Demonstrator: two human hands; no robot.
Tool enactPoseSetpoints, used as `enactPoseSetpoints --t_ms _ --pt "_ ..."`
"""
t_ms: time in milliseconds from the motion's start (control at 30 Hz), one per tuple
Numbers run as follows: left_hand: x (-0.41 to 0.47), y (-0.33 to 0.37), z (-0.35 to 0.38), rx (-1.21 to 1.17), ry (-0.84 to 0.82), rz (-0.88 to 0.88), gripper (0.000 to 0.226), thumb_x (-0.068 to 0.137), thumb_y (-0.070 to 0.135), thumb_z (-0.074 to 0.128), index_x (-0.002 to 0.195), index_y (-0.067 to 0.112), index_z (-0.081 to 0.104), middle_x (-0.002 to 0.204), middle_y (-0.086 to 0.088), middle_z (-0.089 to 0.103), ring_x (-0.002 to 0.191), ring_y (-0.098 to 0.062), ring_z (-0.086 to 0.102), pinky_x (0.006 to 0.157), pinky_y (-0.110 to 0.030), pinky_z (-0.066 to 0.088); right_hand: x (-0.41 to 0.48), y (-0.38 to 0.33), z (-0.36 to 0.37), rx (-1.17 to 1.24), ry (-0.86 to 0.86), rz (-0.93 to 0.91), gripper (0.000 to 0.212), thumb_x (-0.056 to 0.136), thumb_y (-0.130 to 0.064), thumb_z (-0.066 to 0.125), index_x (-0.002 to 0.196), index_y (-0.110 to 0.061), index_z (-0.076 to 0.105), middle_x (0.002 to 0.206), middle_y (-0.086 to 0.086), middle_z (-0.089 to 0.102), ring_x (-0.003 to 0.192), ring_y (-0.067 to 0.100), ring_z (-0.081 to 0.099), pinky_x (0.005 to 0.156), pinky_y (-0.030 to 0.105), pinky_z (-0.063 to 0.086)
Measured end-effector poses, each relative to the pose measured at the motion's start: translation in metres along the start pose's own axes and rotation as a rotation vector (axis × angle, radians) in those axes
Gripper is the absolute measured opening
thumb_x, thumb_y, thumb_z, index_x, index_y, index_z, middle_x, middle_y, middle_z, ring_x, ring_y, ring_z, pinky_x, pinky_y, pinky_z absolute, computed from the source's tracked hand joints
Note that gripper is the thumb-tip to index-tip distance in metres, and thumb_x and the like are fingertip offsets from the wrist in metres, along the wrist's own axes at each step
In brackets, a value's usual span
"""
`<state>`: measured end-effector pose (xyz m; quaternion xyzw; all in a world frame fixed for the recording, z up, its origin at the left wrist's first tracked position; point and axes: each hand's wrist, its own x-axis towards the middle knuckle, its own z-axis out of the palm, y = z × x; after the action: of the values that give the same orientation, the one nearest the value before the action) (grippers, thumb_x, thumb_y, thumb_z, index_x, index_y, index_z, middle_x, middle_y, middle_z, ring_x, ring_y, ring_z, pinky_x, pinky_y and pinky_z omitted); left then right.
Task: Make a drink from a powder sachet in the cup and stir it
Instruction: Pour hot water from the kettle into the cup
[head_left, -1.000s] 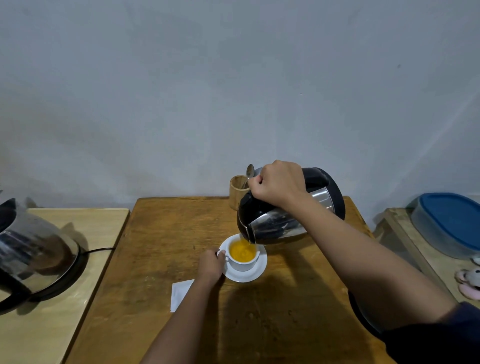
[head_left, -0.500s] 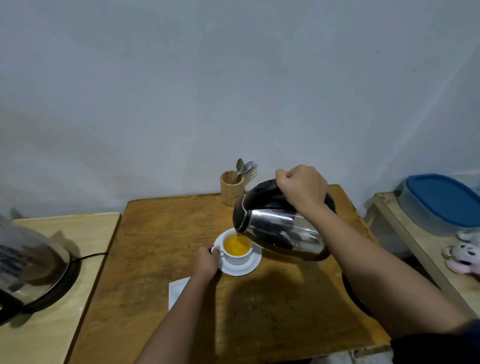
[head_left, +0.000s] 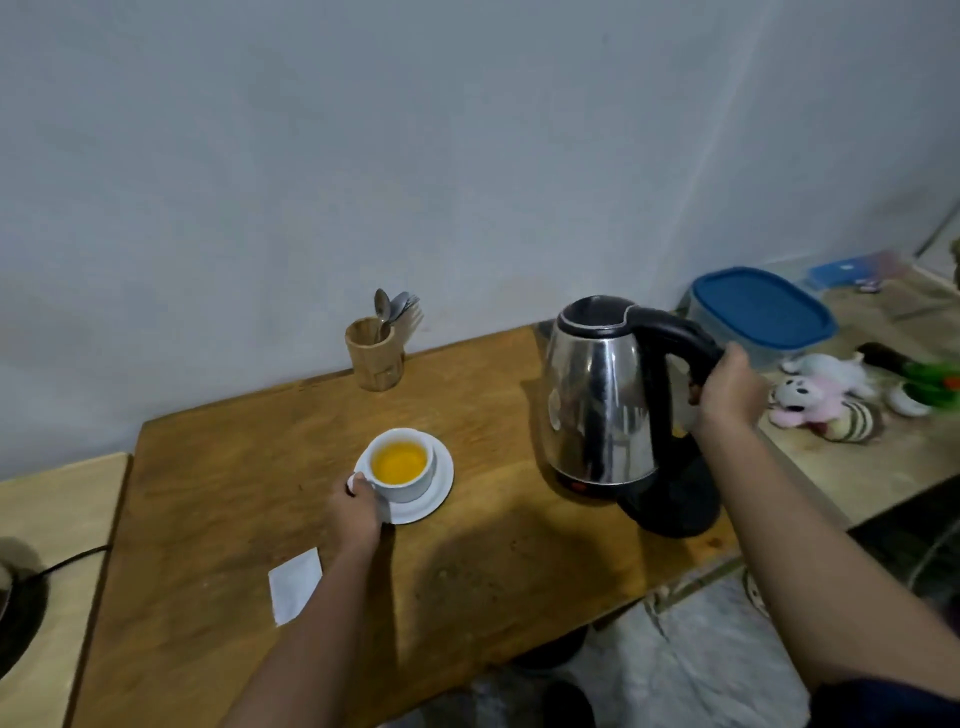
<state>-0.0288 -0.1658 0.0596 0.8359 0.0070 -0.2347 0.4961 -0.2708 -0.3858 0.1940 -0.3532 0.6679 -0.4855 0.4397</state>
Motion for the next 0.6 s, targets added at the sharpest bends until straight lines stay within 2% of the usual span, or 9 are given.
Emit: enactPoseSetpoints --t_ms 67,167,267,367,500,600 --pt "-0.002 -0.002 0.0 -0.025 0.006 0.012 0.035 0.098 0.024 0.037 0.124 0.005 0.053 0.129 -0.018 0.057 0.118 -0.034 0.052 0.099 -0.043 0.041 0.008 0.005 -0.018 0.053 0.092 0.042 0.027 0.082 -0.032 0.046 0.059 -0.018 0.05 0.064 0.003 0.055 0.054 0.017 0.049 0.058 0.033 0.04" --pt "-0.003 -0.005 0.002 -0.035 0.015 0.018 0.036 0.098 0.026 0.036 0.125 0.008 0.053 0.128 -0.017 0.057 0.117 -0.033 0.053 0.098 -0.043 0.042 0.02 0.015 -0.037 0.134 0.205 0.046 0.022 0.078 -0.034 0.047 0.063 -0.019 0.053 0.083 0.006 0.063 0.074 0.023 0.059 0.068 0.036 0.045" --pt "-0.004 -0.007 0.004 -0.041 0.027 0.034 0.035 0.098 0.027 0.036 0.124 0.01 0.054 0.127 -0.016 0.058 0.116 -0.033 0.053 0.097 -0.043 0.042 0.028 0.026 -0.05 0.136 0.271 0.041 0.029 0.079 -0.034 0.047 0.083 -0.008 0.061 0.091 0.01 0.064 0.08 0.025 0.06 0.068 0.036 0.046" --pt "-0.006 -0.006 0.005 -0.035 0.036 0.041 0.036 0.098 0.026 0.036 0.124 0.01 0.054 0.127 -0.017 0.058 0.116 -0.033 0.053 0.096 -0.043 0.042 0.033 0.039 -0.059 0.171 0.322 0.061 0.027 0.076 -0.036 0.048 0.07 -0.012 0.058 0.09 0.012 0.065 0.085 0.03 0.063 0.074 0.04 0.051" --pt "-0.008 -0.005 0.007 -0.042 0.047 0.043 0.036 0.098 0.025 0.035 0.126 0.009 0.052 0.13 -0.017 0.056 0.12 -0.034 0.051 0.098 -0.044 0.041 0.034 0.053 -0.067 0.276 0.341 0.108 0.024 0.075 -0.038 0.052 0.06 -0.02 0.055 0.077 0.006 0.064 0.07 0.021 0.059 0.062 0.034 0.044" --pt "-0.011 -0.004 0.008 -0.045 0.061 0.053 0.035 0.099 0.024 0.035 0.124 0.008 0.053 0.128 -0.017 0.057 0.118 -0.034 0.052 0.097 -0.044 0.042 0.036 0.056 -0.071 0.326 0.362 0.119 0.025 0.075 -0.035 0.051 0.057 -0.018 0.053 0.064 0.001 0.057 0.058 0.017 0.053 0.052 0.03 0.039"
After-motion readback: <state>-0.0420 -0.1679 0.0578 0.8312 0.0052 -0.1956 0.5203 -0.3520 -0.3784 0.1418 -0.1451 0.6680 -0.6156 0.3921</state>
